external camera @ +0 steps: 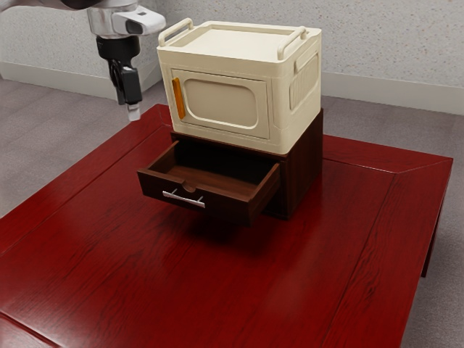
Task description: Push the drawer handle with one arm to close the drawer
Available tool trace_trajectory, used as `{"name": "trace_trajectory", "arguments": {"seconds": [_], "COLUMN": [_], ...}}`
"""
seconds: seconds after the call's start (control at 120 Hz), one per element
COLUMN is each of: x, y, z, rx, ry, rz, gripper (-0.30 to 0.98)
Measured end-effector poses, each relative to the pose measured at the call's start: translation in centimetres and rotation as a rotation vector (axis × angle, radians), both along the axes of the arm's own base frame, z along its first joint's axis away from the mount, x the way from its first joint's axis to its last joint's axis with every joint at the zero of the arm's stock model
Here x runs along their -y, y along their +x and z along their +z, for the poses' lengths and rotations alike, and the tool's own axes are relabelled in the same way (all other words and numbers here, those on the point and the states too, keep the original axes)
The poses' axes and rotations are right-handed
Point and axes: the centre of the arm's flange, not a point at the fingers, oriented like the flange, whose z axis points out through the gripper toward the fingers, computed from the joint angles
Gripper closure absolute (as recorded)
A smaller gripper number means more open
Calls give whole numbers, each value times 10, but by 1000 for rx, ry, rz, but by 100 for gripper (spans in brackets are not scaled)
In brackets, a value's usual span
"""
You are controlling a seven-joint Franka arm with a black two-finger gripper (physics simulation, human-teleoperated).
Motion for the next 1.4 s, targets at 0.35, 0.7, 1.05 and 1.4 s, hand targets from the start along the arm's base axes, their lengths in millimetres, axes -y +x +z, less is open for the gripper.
{"name": "trace_trajectory", "arguments": {"seconds": [0.35, 0.7, 1.05, 1.4], "x": [8, 100, 61, 9], "y": [-61, -94, -18, 23], "z": [104, -53, -203, -237], "rx": [193, -212, -302, -145], "ry": [25, 68, -10, 13], "rz": [-30, 131, 555, 734], "gripper": [0, 42, 74, 78]}}
